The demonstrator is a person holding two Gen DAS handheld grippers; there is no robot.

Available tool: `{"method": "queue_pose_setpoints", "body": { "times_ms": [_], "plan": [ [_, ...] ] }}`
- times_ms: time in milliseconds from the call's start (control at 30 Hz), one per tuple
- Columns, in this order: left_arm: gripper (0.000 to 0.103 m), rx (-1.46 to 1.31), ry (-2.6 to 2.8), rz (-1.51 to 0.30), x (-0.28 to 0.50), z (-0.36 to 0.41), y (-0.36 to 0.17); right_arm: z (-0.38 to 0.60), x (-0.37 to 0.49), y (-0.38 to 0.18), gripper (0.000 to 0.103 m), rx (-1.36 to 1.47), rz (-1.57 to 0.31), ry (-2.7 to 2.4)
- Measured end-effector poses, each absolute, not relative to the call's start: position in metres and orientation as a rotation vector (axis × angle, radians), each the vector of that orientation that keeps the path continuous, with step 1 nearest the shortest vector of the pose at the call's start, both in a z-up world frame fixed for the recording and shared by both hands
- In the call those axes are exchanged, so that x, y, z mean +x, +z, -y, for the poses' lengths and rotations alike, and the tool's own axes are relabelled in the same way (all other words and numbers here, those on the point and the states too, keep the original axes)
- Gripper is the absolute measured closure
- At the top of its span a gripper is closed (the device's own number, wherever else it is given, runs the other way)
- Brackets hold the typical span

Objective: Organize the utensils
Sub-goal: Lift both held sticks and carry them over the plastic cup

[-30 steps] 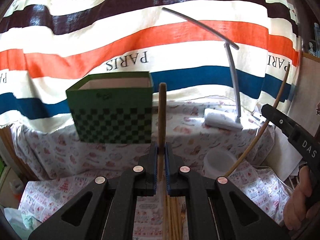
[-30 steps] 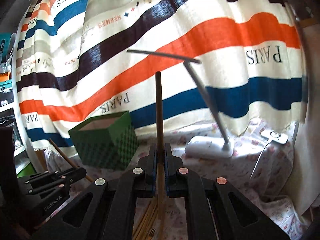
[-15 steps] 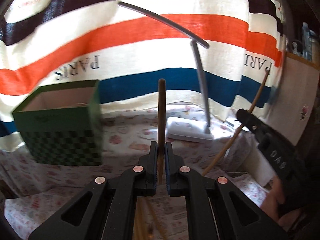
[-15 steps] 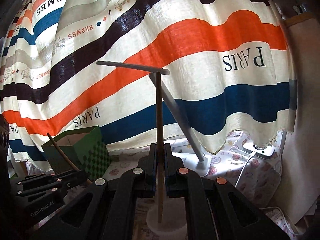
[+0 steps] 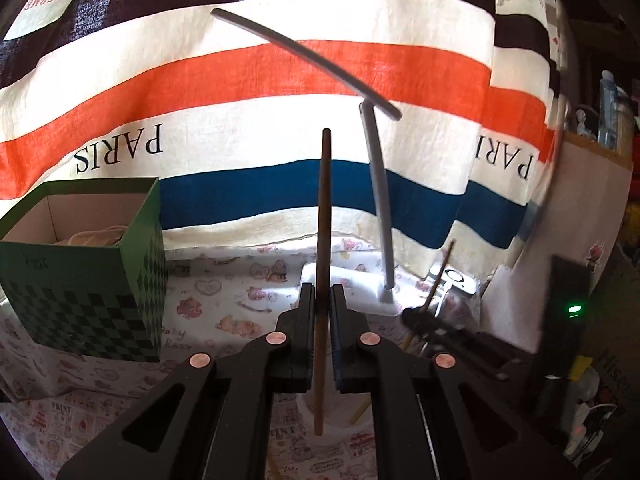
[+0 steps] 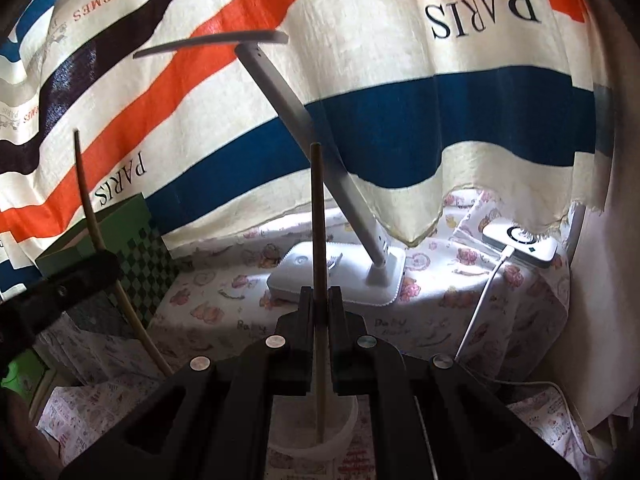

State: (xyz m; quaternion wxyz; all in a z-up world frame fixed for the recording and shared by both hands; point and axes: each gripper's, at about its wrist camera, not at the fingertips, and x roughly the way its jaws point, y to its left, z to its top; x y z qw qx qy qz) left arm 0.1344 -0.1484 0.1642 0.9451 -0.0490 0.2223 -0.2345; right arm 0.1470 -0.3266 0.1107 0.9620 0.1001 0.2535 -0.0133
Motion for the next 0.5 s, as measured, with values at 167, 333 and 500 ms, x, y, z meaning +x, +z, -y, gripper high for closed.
{"method": "queue_pose_setpoints", "body": {
  "times_ms": [167,333,500],
  "plan": [
    [0.097,-0.140,-0.496,-0.460,0.145,0.158,0.152,0.330,0.164,0.093,0.096,0.269,-0.659,0.028],
    [0.097,-0.140,-0.466,-0.544,0.170,0.166,0.115,0.335,0.170,0.085,0.096,0.313,-0.708,0.042],
    [0.097,-0.135,-0.477,-0.600,0.179,0.165,0.093,0.334,0.177,0.077,0.096,0.301,-0.760,0.026]
  ]
}}
